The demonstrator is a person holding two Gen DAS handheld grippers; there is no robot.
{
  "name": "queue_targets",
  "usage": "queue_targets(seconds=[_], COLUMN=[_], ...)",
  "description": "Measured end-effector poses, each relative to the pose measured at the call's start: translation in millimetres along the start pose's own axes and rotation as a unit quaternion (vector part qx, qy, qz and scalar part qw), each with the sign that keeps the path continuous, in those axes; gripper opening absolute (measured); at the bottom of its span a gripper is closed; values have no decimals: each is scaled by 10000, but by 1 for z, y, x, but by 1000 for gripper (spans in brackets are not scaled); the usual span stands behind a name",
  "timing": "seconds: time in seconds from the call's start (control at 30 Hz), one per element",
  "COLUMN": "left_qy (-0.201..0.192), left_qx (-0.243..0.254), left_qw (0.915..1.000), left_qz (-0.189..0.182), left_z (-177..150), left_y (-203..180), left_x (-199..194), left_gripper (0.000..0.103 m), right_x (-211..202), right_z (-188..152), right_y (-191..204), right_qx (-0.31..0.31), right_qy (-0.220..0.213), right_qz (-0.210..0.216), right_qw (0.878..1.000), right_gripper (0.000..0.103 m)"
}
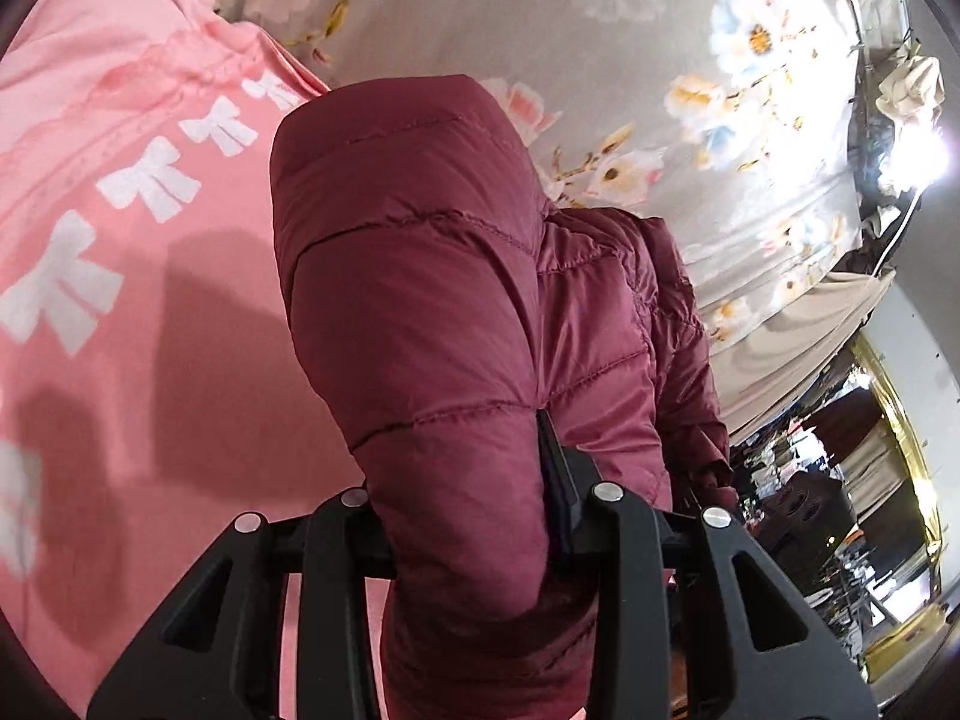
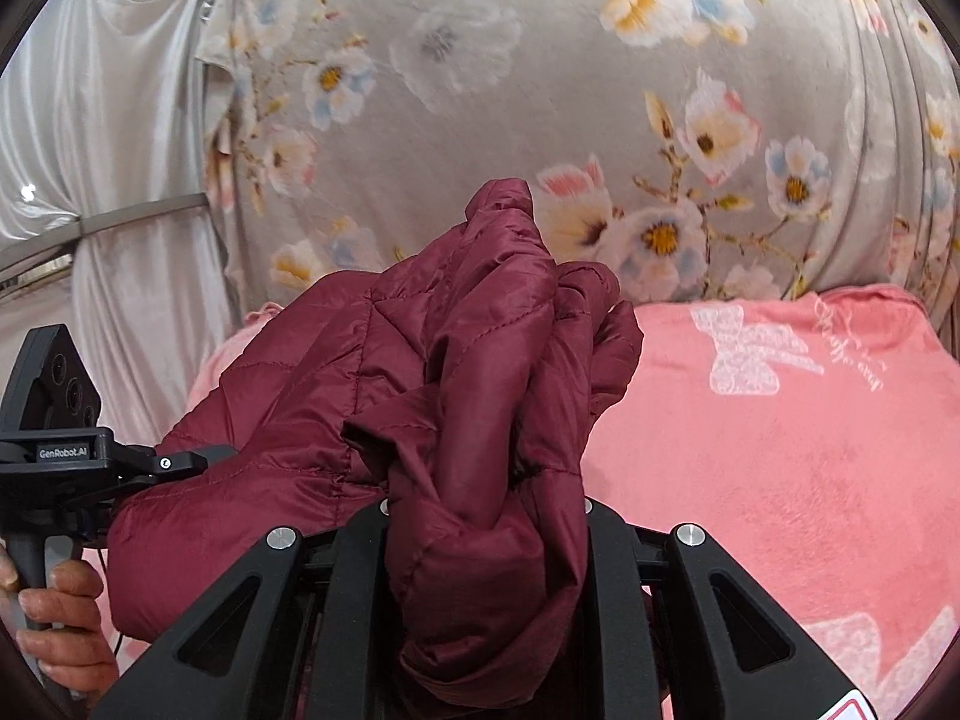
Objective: Fold large clothes
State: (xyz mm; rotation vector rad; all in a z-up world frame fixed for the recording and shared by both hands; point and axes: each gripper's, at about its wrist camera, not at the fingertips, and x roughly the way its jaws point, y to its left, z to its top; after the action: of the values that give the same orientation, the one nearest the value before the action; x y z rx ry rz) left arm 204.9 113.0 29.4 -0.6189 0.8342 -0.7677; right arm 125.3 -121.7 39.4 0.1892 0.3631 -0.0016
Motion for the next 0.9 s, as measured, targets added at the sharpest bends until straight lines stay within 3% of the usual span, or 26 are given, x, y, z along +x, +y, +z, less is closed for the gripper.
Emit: queue_targets(seconds=[0.3,0.9], left_qy=[149,173], left_qx=[68,544], left_qw=[9995,9966], left_qz=[278,594], left_z=[24,34], left_y=[60,90], left_x=[62,111], left_gripper=[32,33], right_x=[77,126], right_z=[-21,-48], right_y=[-7,-32], right_qx=[115,182], right_qy=[414,1067], right_qz=[-128,-225], right_qw=[9990,9939], right_gripper=[16,17])
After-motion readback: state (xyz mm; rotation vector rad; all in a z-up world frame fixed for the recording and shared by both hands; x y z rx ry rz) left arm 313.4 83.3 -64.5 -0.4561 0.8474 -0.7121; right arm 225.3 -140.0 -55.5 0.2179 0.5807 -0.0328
